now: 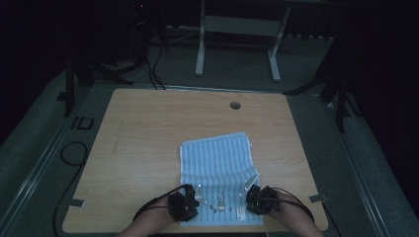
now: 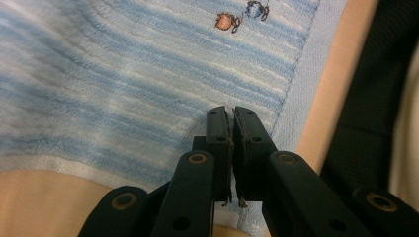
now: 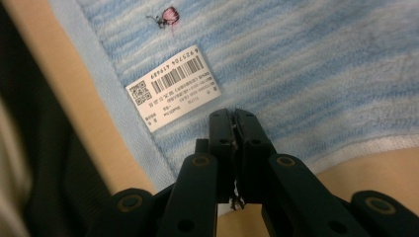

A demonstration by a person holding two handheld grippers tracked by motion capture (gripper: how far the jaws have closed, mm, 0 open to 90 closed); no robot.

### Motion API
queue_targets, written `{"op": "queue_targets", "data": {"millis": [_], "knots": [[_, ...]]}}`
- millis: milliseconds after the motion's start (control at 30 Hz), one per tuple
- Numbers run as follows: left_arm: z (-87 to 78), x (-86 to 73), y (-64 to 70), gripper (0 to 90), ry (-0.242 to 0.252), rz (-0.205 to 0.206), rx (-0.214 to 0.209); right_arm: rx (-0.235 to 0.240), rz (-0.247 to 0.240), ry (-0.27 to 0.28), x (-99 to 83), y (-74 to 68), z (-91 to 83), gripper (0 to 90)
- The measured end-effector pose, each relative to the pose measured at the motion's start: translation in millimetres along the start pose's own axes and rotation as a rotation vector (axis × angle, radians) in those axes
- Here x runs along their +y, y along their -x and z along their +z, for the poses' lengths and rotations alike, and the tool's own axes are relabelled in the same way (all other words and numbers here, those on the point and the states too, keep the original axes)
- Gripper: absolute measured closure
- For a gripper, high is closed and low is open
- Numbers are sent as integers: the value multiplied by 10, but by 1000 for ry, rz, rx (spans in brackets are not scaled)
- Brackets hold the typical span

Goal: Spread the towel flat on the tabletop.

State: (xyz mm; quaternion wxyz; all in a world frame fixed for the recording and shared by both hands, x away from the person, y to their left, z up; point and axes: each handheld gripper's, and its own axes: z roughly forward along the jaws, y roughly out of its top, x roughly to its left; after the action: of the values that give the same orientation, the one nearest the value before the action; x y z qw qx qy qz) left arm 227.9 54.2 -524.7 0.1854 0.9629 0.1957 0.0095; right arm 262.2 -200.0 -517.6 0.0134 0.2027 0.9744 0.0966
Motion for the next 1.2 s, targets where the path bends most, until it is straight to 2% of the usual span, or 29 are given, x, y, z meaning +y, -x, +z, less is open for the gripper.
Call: {"op": "queue_targets", "data": {"millis": [100, 167, 233, 267, 300, 333, 400, 433, 467, 567, 600, 667, 700, 767, 833, 1000, 1067, 1200], "knots": [[-13, -64, 119, 854, -3, 8, -40, 18, -23, -2, -68, -148, -11, 868], [-17, -107, 201, 854, -2, 4, -87, 36, -37, -4, -120, -247, -17, 867], [-22, -141, 279, 854, -10, 14, -113, 66, -45, -13, -173, -336, -28, 867], [-11, -163, 325, 854, -22, 23, -143, 82, -53, -19, -197, -375, -32, 867], [-1, -173, 354, 853, -28, 24, -160, 113, -61, -28, -221, -421, -32, 866], [9, -184, 391, 853, -35, 32, -165, 134, -71, -43, -232, -450, -23, 860], [-13, -186, 426, 852, -34, 49, -183, 168, -122, -88, -257, -537, 6, 834], [-52, -176, 418, 851, -24, 51, -170, 167, -141, -81, -261, -553, -8, 828], [-100, -158, 385, 846, -13, 50, -148, 165, -137, -67, -253, -538, -44, 825], [-250, -112, 203, 838, 33, 18, -97, 108, -115, -5, -203, -374, -222, 825], [-286, -95, 125, 838, 42, 12, -77, 87, -99, 19, -177, -291, -290, 825], [-335, -55, -57, 837, 86, -32, -42, 30, -73, 52, -115, -101, -374, 821], [-344, -32, -152, 837, 97, -47, -24, 1, -44, 70, -78, -7, -397, 821], [-327, 22, -323, 837, 107, -81, 20, -10, -3, 97, 0, 192, -394, 819], [-277, 72, -451, 837, 106, -104, 30, -21, 39, 105, 86, 365, -349, 820], [-67, 150, -641, 837, 63, -123, 42, -36, 60, 83, 227, 540, -165, 814], [5, 164, -663, 837, 49, -118, 50, -34, 63, 63, 256, 572, -80, 813], [46, 161, -650, 837, 62, -127, 51, -42, 54, 27, 245, 557, 44, 806]]}}
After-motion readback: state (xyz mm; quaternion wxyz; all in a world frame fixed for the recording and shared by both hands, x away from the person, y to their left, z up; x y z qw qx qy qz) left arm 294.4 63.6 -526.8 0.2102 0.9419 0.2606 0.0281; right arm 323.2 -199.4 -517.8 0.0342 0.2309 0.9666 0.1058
